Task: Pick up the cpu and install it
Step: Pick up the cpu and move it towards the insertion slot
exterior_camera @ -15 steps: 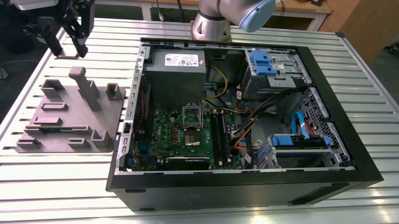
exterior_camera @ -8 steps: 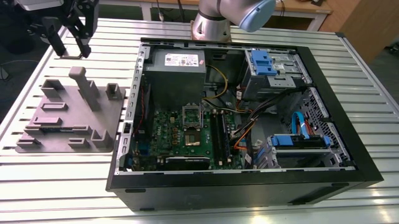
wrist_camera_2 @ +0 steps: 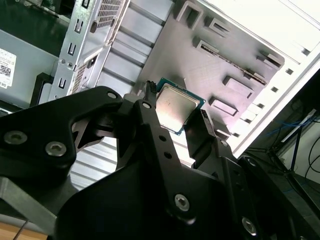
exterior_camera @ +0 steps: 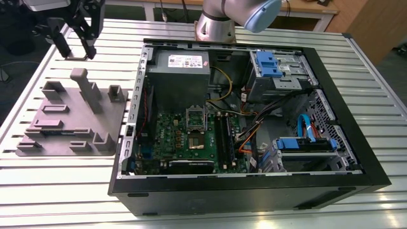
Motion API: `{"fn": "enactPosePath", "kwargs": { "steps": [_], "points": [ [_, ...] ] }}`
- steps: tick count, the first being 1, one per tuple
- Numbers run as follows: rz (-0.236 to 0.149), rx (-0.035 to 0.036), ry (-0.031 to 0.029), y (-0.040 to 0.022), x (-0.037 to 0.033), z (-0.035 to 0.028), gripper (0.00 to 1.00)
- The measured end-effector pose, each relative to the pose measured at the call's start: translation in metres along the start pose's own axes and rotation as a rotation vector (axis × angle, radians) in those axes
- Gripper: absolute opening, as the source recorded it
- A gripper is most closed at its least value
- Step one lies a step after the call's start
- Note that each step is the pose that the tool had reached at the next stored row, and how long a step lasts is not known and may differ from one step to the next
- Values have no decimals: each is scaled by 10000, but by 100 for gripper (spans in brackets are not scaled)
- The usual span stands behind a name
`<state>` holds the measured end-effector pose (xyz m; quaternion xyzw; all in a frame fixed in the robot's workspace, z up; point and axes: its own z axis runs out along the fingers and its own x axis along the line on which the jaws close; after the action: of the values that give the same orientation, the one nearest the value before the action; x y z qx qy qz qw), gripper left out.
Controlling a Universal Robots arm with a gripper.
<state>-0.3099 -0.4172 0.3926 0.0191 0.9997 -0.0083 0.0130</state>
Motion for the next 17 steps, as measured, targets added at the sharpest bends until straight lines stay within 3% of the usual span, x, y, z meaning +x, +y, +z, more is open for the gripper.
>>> {"fn": "enactPosePath", "kwargs": {
  "steps": [17],
  "points": [
    [1,0,0,6,-153,4,47]
  ]
}}
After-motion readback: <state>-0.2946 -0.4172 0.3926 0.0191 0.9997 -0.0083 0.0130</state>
